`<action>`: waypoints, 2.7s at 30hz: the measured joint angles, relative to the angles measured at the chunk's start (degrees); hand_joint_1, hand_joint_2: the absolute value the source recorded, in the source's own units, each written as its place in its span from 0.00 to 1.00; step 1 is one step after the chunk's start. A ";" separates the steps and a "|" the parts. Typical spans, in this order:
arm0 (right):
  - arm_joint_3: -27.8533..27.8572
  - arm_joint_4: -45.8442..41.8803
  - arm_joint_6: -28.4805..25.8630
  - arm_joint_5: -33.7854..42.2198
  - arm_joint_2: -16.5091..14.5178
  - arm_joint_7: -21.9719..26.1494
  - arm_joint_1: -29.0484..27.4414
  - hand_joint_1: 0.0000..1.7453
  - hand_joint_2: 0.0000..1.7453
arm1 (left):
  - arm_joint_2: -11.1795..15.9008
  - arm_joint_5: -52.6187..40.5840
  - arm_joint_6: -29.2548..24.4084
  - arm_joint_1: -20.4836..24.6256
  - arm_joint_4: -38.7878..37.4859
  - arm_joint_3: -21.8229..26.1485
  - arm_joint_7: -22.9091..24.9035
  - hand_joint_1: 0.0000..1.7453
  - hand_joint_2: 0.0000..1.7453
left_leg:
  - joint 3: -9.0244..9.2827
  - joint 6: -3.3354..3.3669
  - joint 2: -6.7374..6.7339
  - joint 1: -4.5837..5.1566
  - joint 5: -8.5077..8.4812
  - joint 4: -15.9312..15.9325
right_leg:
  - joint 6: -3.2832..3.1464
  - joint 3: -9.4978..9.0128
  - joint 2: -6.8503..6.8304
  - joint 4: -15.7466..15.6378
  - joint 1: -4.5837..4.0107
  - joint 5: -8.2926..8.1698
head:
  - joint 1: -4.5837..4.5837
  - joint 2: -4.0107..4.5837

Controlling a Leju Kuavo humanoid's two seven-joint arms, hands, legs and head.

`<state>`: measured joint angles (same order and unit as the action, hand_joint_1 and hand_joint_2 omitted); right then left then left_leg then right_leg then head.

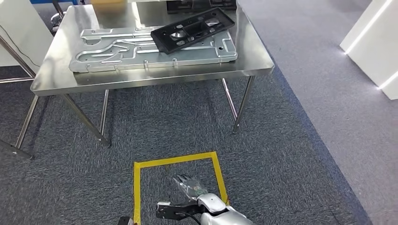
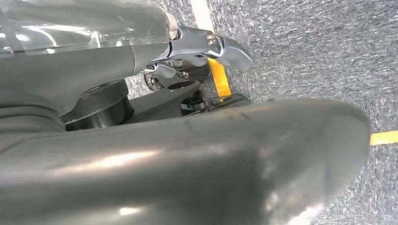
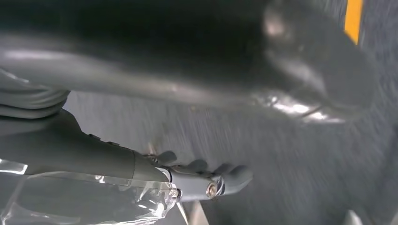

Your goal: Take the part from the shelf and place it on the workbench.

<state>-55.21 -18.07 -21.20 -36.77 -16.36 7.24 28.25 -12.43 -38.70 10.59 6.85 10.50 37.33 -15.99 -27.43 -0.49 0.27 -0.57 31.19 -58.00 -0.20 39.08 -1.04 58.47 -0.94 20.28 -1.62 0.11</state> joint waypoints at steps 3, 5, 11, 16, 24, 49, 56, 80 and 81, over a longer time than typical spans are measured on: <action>3.74 1.51 1.23 2.95 1.73 0.91 -2.73 0.00 0.00 | 0.08 -0.61 0.05 -0.37 -0.02 0.01 -0.11 0.00 0.00 | -1.40 1.83 -0.32 0.02 -1.63 -0.11 | 1.05 0.77 0.32 1.19 0.38 1.29 | 0.01 0.00; 6.48 2.20 1.68 5.11 2.78 1.07 -4.14 0.00 0.00 | 0.18 -1.18 0.09 -0.44 -0.03 0.02 -0.19 0.00 0.00 | -2.95 2.60 -0.49 -0.05 -3.11 -0.08 | 1.80 2.18 0.62 6.06 0.78 7.20 | 0.01 0.00; 14.25 3.52 2.19 9.04 5.03 1.18 -7.56 0.00 0.00 | 0.60 -2.77 0.11 -0.52 -0.03 -0.04 0.00 0.00 0.00 | -8.63 2.36 -0.54 0.06 -7.27 -0.30 | 2.00 -2.67 0.77 11.71 1.25 8.66 | 0.00 0.00; 17.86 3.88 3.56 10.34 5.89 0.89 -8.37 0.00 0.00 | 0.64 -3.77 0.09 -0.41 -0.03 -0.24 0.28 0.00 0.00 | -9.92 0.78 -0.86 0.11 -9.74 0.02 | 0.20 -12.97 0.84 -3.15 0.50 10.64 | 0.01 0.00; 22.12 4.86 0.31 11.68 7.02 -0.74 -11.81 0.00 0.00 | 1.03 -4.25 0.20 -0.68 -0.03 -0.65 0.95 0.00 0.00 | -13.27 -0.60 -0.71 -0.18 0.52 -15.53 | -1.65 -9.07 0.34 -2.76 0.28 7.02 | 0.00 0.00; 26.55 5.91 9.41 7.90 10.67 -3.34 -15.04 0.00 0.00 | 4.36 -7.10 1.13 -0.42 -0.01 -1.94 0.96 0.00 0.00 | -5.86 -1.23 3.34 -1.30 -5.33 0.11 | 1.05 -8.54 3.60 -1.07 2.65 7.87 | 0.00 0.00; 26.54 6.08 10.57 7.92 10.96 -5.03 -15.79 0.00 0.00 | 4.43 -8.03 -1.02 -0.15 -0.01 -2.44 2.75 0.00 0.00 | -12.22 -0.96 0.24 -1.00 2.08 -15.92 | -0.79 -8.02 -1.37 -1.19 1.13 7.53 | 0.00 0.00; 26.54 6.40 11.86 6.44 11.39 -8.07 -16.14 0.00 0.00 | 4.91 -9.64 -6.01 -0.52 -0.02 -3.08 5.43 0.00 0.00 | -6.20 -0.17 4.96 -0.13 -5.18 -0.29 | 0.16 -7.66 3.14 -0.77 2.05 7.37 | -0.01 0.00; 26.54 6.40 11.74 6.34 11.38 -8.10 -16.12 0.00 0.00 | 4.93 -9.69 -6.12 -0.61 -0.03 -3.08 5.46 0.00 0.00 | -6.91 -0.36 3.80 -0.14 -4.26 -1.63 | -0.30 -7.66 2.51 -0.99 2.13 7.21 | -0.01 0.00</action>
<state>-28.68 -11.67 -9.46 -30.43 -4.98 -0.86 12.12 -7.50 -48.40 4.47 6.24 10.47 34.25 -10.53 -34.33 -0.85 4.07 -0.70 26.93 -59.63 -0.50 31.42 1.47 57.48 1.19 27.49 -1.62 0.11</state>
